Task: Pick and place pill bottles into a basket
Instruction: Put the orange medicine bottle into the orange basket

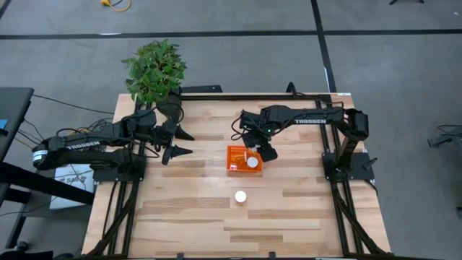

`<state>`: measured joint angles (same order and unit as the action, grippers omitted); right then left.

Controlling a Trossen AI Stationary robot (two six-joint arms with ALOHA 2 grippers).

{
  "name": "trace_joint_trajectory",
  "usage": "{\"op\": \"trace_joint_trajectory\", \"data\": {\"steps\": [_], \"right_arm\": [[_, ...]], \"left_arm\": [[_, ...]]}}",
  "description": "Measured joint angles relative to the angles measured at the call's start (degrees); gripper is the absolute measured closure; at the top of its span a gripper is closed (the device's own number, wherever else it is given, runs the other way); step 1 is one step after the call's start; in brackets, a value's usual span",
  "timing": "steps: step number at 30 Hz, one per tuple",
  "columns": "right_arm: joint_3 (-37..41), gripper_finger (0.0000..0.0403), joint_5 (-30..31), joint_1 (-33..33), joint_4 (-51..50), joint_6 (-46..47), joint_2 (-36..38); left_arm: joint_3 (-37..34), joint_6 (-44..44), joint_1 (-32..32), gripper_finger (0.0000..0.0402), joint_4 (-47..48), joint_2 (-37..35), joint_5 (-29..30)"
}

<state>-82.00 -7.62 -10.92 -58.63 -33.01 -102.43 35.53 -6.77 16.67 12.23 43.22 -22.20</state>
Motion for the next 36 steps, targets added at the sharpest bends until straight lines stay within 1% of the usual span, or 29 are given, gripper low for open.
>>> {"op": "trace_joint_trajectory", "data": {"steps": [9, 19, 26, 32, 36], "right_arm": [[0.17, 0.0218, 0.22, 0.94, 1.08, -0.40, 0.00], [4.37, 0.0215, 2.45, 1.16, 1.69, -0.88, -0.07], [4.39, 0.0219, 2.45, 1.16, 2.79, -0.50, -0.07], [4.39, 0.0211, 1.90, 1.18, 3.88, -0.52, -0.07], [4.39, 0.0213, 1.74, 1.18, 3.94, -0.53, -0.07]], "left_arm": [[0.00, 0.01, 0.00, 0.0142, 0.00, 0.00, 0.00], [0.00, 0.03, 0.00, 0.0142, -0.02, 0.00, 0.00], [0.00, 0.01, 0.00, 0.0142, -0.09, 0.00, 0.00], [0.00, 0.01, 0.00, 0.0142, -0.17, 0.00, 0.00], [0.00, 0.01, 0.00, 0.0142, -0.17, 0.00, 0.00]]}}
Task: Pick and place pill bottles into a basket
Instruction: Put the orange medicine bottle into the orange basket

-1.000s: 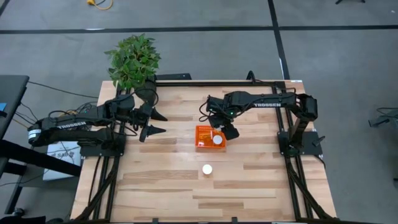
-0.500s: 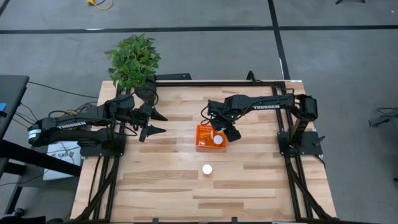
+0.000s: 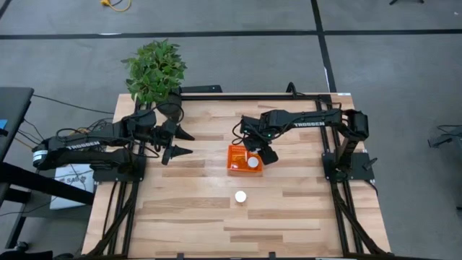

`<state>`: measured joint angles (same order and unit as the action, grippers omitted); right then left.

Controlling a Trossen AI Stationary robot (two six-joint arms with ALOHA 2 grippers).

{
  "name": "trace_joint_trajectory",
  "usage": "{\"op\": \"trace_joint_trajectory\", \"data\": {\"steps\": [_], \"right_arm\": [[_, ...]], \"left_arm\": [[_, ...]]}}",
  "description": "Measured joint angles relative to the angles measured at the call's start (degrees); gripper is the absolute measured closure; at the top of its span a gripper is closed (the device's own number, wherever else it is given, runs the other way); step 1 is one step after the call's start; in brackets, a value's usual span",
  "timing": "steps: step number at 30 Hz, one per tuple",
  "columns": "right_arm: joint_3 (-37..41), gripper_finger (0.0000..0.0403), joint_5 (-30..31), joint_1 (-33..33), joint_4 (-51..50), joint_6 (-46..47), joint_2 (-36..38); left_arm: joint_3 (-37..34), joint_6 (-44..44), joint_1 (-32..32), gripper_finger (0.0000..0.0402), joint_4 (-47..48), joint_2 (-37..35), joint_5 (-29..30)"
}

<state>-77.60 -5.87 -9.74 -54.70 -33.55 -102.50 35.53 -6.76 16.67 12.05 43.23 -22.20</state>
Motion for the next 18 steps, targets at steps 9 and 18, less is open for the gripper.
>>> {"op": "trace_joint_trajectory", "data": {"steps": [9, 18], "right_arm": [[0.00, 0.0210, -0.43, -0.02, 0.07, 0.03, 0.00], [0.00, 0.0196, -1.37, -0.02, -0.42, 0.07, 0.00]], "left_arm": [[0.00, 0.02, 0.00, 0.0142, 0.00, 0.00, 0.02], [0.00, 0.02, 0.02, 0.0142, 0.00, 0.00, 0.02]]}}
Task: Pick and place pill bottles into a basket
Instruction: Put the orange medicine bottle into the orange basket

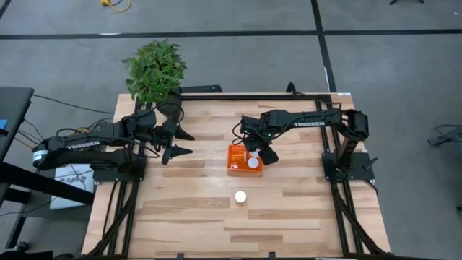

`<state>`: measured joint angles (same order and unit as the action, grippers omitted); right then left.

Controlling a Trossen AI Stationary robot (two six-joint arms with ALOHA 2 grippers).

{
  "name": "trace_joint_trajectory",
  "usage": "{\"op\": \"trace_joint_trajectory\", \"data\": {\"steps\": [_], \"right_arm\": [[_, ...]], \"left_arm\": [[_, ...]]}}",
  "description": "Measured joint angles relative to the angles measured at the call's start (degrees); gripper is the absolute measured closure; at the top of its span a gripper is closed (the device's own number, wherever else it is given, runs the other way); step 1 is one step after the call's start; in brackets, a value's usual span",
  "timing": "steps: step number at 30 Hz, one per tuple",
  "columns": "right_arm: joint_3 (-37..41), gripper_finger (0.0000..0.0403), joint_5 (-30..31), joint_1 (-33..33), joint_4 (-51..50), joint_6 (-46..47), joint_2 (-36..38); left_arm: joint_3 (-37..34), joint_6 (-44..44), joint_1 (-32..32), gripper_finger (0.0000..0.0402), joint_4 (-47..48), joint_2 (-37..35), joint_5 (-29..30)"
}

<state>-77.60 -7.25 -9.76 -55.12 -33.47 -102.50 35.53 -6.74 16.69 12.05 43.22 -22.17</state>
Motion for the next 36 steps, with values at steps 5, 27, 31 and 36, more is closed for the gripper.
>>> {"op": "trace_joint_trajectory", "data": {"steps": [5, 27, 31, 36], "right_arm": [[0.00, 0.0199, -0.11, 0.00, -0.08, 0.00, 0.00], [-17.28, 0.0191, 20.69, 4.91, -11.03, 16.90, 0.09], [-20.76, 0.0191, 20.44, 6.97, -16.88, 20.66, 0.10], [-21.57, 0.0191, 17.07, 10.01, -20.14, 26.97, 0.11]], "left_arm": [[0.00, 0.00, 0.00, 0.0142, 0.00, 0.00, 0.00], [0.00, -3.80, 0.00, 0.0142, 1.68, 0.02, 0.37], [0.00, -3.86, 0.00, 0.0142, 2.27, 0.02, 1.63], [0.00, -8.44, 0.00, 0.0142, 1.09, 0.04, 3.61]]}}
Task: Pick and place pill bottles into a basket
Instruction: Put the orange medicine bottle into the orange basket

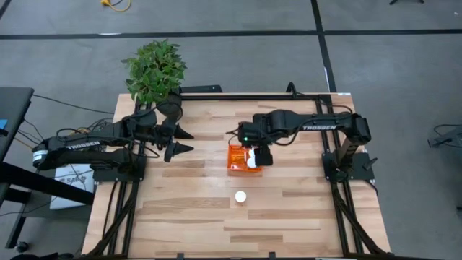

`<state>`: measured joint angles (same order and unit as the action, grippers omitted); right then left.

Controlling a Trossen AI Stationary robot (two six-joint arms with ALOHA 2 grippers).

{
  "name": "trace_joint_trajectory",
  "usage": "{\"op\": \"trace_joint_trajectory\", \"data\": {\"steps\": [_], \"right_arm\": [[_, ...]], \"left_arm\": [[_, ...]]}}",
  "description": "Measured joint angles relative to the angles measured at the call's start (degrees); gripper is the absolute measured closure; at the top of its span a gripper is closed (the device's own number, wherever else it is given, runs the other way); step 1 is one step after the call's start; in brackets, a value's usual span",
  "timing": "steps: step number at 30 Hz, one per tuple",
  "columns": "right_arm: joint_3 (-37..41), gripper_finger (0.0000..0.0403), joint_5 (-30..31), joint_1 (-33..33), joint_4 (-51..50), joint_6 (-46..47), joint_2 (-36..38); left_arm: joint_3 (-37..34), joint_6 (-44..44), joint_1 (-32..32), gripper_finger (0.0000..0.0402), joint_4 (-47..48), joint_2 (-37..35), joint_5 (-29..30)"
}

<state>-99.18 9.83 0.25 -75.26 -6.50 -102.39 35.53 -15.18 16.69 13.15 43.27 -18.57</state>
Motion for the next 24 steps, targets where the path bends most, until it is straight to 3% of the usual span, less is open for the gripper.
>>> {"op": "trace_joint_trajectory", "data": {"steps": [5, 16, 19, 24], "right_arm": [[0.02, 0.0191, -3.74, 3.21, -1.32, 5.08, 0.00], [0.39, 0.0191, -2.24, 10.63, 2.50, 8.07, 3.43], [4.78, 0.0191, -1.95, 12.52, 6.29, 9.64, 6.45], [19.96, 0.0191, -1.76, 16.71, 18.41, 18.42, 14.68]], "left_arm": [[0.00, -0.94, -2.97, 0.0143, -1.71, 0.00, 0.94], [0.02, -2.57, -18.88, 0.0150, -8.13, 4.08, 20.10], [0.02, -4.95, -22.58, 0.0150, -8.38, 5.70, 25.10], [0.02, -9.11, -26.17, 0.0150, -9.07, 6.97, 29.38]]}}
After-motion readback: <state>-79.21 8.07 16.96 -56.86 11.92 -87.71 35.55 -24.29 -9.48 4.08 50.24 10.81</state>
